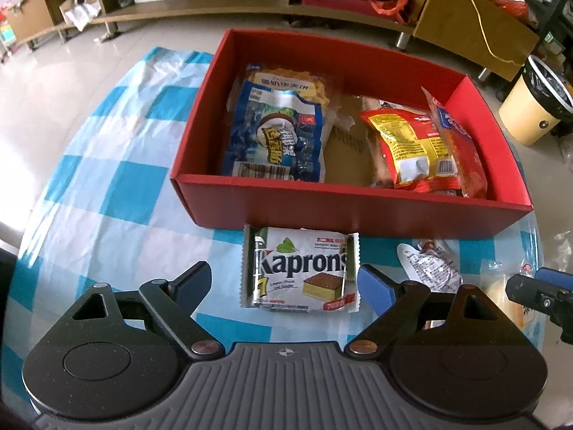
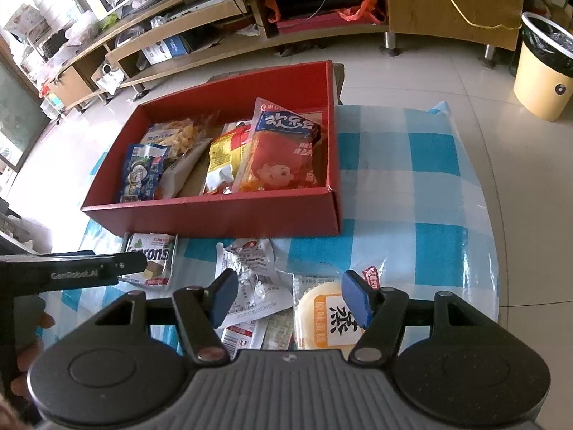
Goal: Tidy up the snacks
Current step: 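Move the left tool to the Kaprons wafer while the right tool reaches the round bun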
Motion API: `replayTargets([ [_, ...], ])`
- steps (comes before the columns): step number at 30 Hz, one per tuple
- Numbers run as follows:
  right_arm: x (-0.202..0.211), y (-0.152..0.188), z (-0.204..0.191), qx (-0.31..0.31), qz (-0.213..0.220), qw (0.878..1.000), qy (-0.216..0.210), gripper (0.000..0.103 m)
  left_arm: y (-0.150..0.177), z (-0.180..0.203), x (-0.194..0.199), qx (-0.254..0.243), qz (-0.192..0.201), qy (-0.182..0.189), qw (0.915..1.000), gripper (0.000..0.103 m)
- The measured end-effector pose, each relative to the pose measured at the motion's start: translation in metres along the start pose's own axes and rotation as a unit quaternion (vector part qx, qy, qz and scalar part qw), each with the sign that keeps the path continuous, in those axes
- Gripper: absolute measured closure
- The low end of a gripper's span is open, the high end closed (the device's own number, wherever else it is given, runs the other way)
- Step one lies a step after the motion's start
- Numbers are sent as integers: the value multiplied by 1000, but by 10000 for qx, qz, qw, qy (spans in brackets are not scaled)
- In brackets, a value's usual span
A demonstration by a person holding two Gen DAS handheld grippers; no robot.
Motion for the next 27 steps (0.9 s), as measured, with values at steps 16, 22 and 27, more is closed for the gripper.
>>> replayTargets([
  [16,-3,6,25,-198,-144,9996,138,34,-9,25,-36,-27,-297,-258,9992,5],
  [22,-13,13,35,-283,-356,9988,166,34,-9,34,-39,-191,-217,-447,9986,4],
  [27,-29,20,40,-334,-598,9975,183,33,-7,37,-38,-239,-169,-460,9985,7],
])
Point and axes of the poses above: each gripper's, at about its wrist camera, not at the fingertips, and x roughly against the way its jaws point, z to its right, y to its underside, the point moved 1 cm from there along -x, roughly the way its jaws point, and after that the axes turned 13 degrees about -y, right-handed, at the moved point
